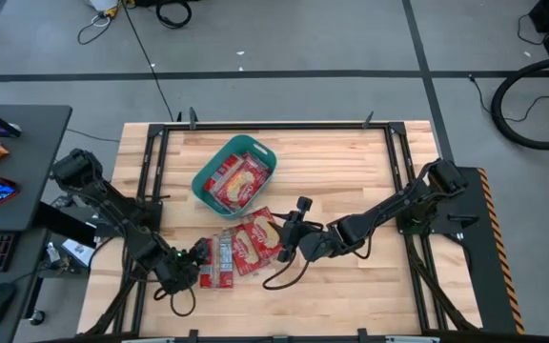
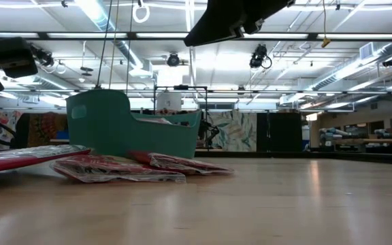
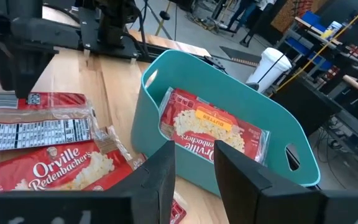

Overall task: Sort popcorn bags into baskets
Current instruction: Put the red popcorn bag into the blue bin

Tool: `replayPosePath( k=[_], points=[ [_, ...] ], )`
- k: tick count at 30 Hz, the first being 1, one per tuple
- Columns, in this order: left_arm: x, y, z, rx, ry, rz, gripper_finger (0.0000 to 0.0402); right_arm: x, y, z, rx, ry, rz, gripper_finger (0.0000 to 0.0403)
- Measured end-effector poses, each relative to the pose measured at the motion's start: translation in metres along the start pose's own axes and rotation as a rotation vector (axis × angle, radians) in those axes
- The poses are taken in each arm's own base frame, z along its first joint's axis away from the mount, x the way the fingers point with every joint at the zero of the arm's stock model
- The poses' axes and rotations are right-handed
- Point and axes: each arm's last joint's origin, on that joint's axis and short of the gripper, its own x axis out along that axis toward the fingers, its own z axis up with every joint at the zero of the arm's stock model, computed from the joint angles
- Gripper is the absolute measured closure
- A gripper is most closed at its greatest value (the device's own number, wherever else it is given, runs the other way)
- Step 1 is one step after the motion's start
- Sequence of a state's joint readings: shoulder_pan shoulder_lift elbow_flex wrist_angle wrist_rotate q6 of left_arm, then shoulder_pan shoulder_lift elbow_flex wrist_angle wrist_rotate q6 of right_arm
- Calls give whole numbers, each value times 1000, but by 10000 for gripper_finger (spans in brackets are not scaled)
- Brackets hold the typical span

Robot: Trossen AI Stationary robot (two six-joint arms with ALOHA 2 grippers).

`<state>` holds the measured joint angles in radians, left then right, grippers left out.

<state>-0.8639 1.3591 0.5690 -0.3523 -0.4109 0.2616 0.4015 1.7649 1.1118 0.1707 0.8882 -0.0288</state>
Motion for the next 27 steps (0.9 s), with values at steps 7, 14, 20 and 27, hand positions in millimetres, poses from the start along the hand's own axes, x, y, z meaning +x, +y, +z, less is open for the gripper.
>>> replayPosePath(
  k=[7,14,20,27],
  points=[
    [3,-2,-3,112,44,-5,228,2,-1,0,13,2,38,288],
    [7,-2,-12,198,84,2,228,4,-2,0,16,3,41,288],
    [14,-2,-21,189,85,23,237,4,-2,1,22,-2,44,288],
    [14,-2,-21,142,74,4,334,4,-2,1,21,-2,43,288]
  ],
)
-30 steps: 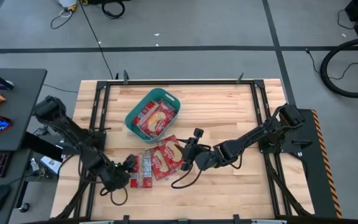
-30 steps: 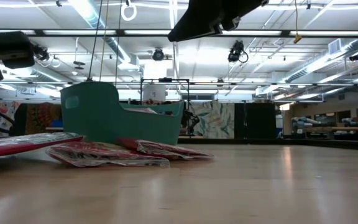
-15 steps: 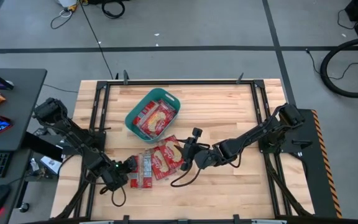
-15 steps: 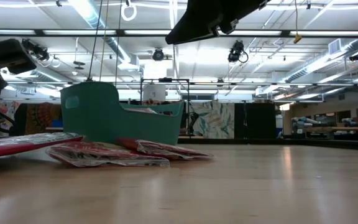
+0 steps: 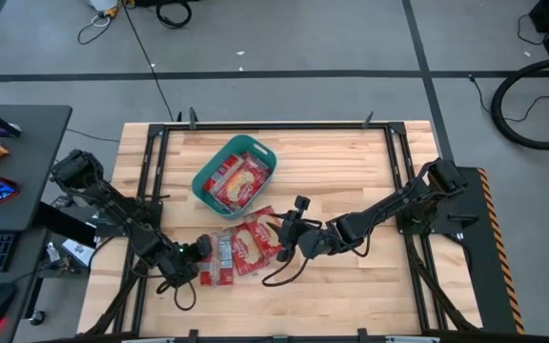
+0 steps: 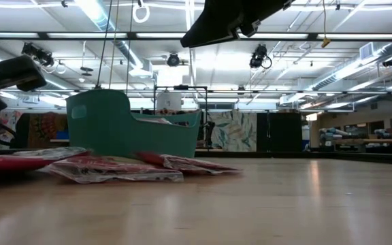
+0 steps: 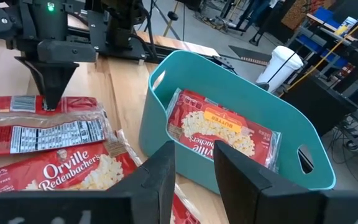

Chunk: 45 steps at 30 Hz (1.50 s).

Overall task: Sort popcorn bags into baskets
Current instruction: Put the red popcorn bag into the blue bin

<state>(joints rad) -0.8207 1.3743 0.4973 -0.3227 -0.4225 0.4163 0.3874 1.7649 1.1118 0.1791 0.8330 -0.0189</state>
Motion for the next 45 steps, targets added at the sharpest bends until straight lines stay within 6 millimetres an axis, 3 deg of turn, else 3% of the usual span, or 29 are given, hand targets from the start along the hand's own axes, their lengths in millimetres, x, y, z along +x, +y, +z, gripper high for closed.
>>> replayPosePath(
  k=[4,10,25,32,39,45],
  points=[
    [0,0,2,-50,-20,-5,390,0,0,0,0,0,1,288],
    [-8,7,11,-89,-75,-15,395,1,0,0,1,1,16,288],
    [-79,47,21,-200,-254,185,400,1,0,0,-2,1,15,288],
    [-99,57,12,-277,-276,331,400,1,-1,0,-8,2,-24,288],
    [-107,75,1,-607,-250,528,399,0,-2,0,-15,3,-65,288],
    [-116,120,-13,-931,-241,580,399,3,-5,1,-2,-2,-75,288]
  ],
)
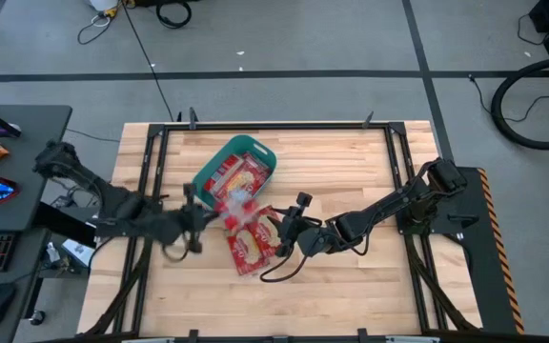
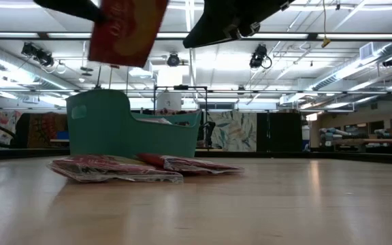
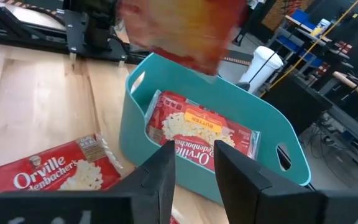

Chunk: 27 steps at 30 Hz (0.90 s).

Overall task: Sort popcorn bags into baskets
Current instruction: Put the red popcorn bag into the blue bin

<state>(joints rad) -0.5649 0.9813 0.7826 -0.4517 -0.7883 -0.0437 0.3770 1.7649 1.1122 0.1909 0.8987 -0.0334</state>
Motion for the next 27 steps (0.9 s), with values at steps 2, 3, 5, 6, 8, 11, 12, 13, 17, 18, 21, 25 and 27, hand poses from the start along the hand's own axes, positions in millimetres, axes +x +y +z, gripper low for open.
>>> replayPosePath(
  k=[2,3,5,6,8,11,12,13,17,18,21,25,27],
  points=[
    [7,15,4,-88,45,6,399,0,0,0,0,0,-3,288],
    [11,23,6,-137,65,12,398,0,0,0,-1,0,-2,288],
    [18,37,5,-236,108,18,398,-1,1,0,-9,2,1,288],
    [23,44,3,-279,133,14,398,-2,1,0,-12,2,3,288],
    [34,56,-3,-336,199,38,398,-2,2,0,-19,1,5,288],
    [47,73,-13,-383,288,120,398,-2,2,-1,-20,2,5,288],
    [51,77,-16,-395,307,147,398,-2,2,-1,-20,2,5,288],
    [56,82,-19,-401,333,172,398,-2,2,-1,-20,2,5,288],
    [71,95,-29,-435,410,178,396,-2,2,0,-21,2,5,288],
    [73,97,-31,-452,425,156,394,-2,2,-1,-21,2,5,288],
    [79,100,-34,-485,443,123,373,-2,2,-1,-21,2,5,288],
    [77,103,-31,-460,436,120,322,-2,2,-1,-24,5,5,288],
    [74,104,-23,-431,426,96,297,-2,2,-1,-25,7,7,288]
  ],
)
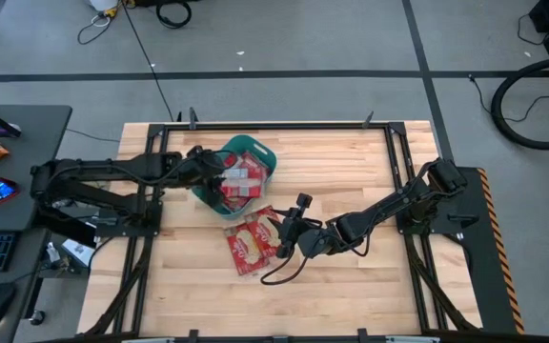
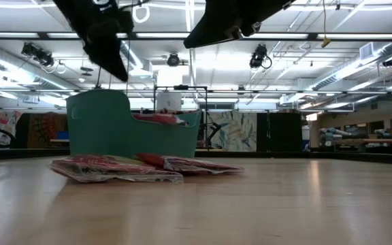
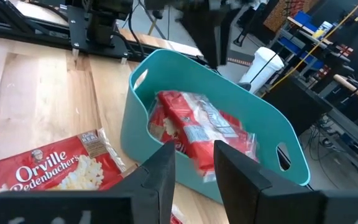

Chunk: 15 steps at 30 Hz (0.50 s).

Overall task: Sort popcorn bags into baskets
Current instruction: Put the red popcorn bag into the blue bin

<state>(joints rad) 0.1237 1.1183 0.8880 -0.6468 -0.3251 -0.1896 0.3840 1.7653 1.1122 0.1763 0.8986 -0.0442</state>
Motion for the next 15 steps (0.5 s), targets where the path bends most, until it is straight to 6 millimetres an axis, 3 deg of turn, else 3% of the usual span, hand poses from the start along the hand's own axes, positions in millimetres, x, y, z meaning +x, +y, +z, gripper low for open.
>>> replayPosePath(
  k=[3,7,15],
  points=[
    [-10,-7,8,83,-21,-98,268,0,0,-1,-1,9,2,288],
    [-18,-30,6,261,-44,-369,257,0,0,-1,4,11,2,288],
    [-8,-81,-35,443,-101,-615,259,0,1,-9,39,66,49,288]
  ],
)
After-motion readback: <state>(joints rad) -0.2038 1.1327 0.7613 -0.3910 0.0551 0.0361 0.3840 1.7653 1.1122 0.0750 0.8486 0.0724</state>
